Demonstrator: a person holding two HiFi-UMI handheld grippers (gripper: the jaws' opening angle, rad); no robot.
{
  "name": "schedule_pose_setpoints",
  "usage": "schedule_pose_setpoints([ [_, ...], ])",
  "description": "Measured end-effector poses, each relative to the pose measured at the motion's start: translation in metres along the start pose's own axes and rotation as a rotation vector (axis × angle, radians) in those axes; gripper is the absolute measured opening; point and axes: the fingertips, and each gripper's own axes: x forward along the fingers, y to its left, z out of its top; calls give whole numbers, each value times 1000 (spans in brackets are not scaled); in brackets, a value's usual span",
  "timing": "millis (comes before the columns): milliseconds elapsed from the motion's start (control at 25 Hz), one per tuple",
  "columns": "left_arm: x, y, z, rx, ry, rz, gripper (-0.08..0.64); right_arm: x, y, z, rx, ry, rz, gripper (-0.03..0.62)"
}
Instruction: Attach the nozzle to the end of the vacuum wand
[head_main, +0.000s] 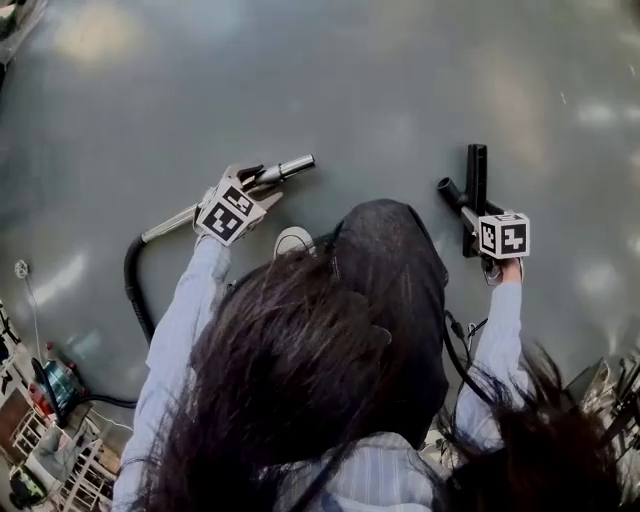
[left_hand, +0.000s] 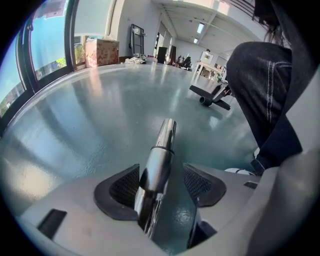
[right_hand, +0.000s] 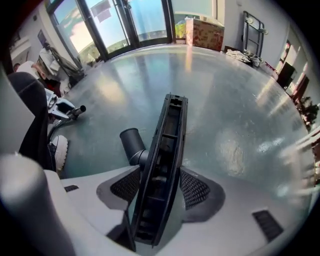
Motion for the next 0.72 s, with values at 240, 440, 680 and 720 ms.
schedule_pose_setpoints([
  [240, 22, 8, -26, 112, 151, 41, 250, 0, 5, 12, -70, -1, -2, 241],
  [440, 16, 23, -31, 84, 149, 46, 209, 10, 27, 41, -52, -58, 26, 241],
  [680, 13, 50, -7, 42, 143, 66, 206, 22, 53, 107, -164, -119, 81, 235],
  [720, 10, 53, -5, 35, 134, 66, 206, 26, 63, 119, -206, -115, 93, 234],
])
